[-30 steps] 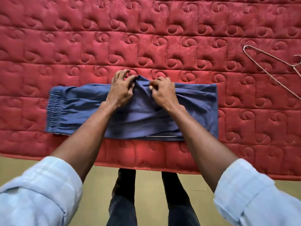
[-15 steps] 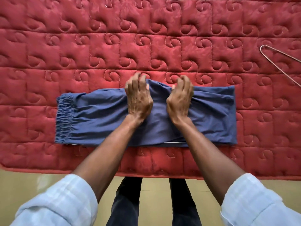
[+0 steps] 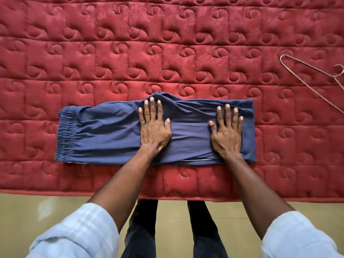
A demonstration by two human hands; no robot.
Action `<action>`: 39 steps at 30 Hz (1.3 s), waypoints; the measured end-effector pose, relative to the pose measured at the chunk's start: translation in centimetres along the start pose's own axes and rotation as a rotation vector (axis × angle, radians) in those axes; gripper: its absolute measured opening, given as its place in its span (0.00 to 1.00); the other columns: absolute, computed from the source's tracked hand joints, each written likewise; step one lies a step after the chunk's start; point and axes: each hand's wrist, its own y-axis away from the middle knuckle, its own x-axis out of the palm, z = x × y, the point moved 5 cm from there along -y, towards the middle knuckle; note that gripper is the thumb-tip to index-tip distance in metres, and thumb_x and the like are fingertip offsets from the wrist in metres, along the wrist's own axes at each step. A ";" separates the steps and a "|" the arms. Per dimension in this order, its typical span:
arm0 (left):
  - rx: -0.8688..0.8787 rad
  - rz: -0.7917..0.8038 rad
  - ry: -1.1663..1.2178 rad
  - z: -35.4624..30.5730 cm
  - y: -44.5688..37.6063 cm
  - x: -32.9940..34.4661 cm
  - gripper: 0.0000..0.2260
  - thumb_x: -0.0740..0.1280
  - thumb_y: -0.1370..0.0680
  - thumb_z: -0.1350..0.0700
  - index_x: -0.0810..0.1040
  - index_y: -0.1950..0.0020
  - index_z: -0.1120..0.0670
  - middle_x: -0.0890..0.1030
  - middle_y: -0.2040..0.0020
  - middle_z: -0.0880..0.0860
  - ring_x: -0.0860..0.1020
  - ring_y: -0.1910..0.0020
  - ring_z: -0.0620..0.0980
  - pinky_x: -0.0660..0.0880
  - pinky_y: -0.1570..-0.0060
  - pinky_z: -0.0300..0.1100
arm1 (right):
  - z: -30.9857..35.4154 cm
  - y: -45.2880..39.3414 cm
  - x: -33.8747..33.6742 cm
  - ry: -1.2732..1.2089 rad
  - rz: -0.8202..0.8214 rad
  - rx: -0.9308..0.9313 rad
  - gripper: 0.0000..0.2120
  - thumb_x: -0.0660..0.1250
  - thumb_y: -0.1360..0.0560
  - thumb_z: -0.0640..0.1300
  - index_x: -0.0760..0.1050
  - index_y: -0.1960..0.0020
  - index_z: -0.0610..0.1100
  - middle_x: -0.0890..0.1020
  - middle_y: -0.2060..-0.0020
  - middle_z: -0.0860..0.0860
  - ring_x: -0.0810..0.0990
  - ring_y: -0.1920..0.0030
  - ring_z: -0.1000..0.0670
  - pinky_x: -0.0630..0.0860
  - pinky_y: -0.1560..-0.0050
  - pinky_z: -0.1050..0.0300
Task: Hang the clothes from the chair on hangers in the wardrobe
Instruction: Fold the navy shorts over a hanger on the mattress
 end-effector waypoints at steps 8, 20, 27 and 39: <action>0.267 0.041 0.023 -10.8 3.3 3.1 0.27 0.52 0.17 0.44 0.58 0.20 0.55 0.54 0.20 0.61 0.50 0.21 0.59 0.50 0.24 0.59 | -5.8 -1.9 -1.1 -0.021 0.043 -0.026 0.29 0.45 0.18 0.59 0.47 0.20 0.49 0.49 0.21 0.50 0.45 0.21 0.42 0.40 0.24 0.44; 0.441 0.177 0.080 -31.5 -0.5 3.5 0.28 0.57 0.20 0.49 0.61 0.22 0.60 0.56 0.21 0.62 0.50 0.21 0.61 0.45 0.23 0.56 | -26.2 -5.0 -8.3 -0.084 -0.079 0.212 0.27 0.55 0.20 0.42 0.55 0.23 0.34 0.57 0.23 0.37 0.55 0.23 0.38 0.52 0.24 0.44; 0.382 0.388 -0.125 -36.3 -2.4 6.1 0.29 0.56 0.19 0.54 0.50 0.20 0.60 0.47 0.20 0.62 0.43 0.21 0.59 0.39 0.23 0.54 | -31.2 -6.0 -8.9 -0.017 -0.068 0.295 0.20 0.59 0.26 0.36 0.71 0.34 0.34 0.74 0.38 0.36 0.72 0.38 0.34 0.67 0.35 0.41; 0.397 0.466 -0.135 -36.1 -3.4 6.0 0.34 0.60 0.19 0.46 0.49 0.20 0.59 0.46 0.20 0.61 0.44 0.21 0.59 0.41 0.23 0.53 | -23.1 3.8 -7.5 -0.406 -0.352 0.447 0.14 0.66 0.26 0.39 0.76 0.41 0.39 0.77 0.45 0.43 0.73 0.44 0.42 0.70 0.43 0.49</action>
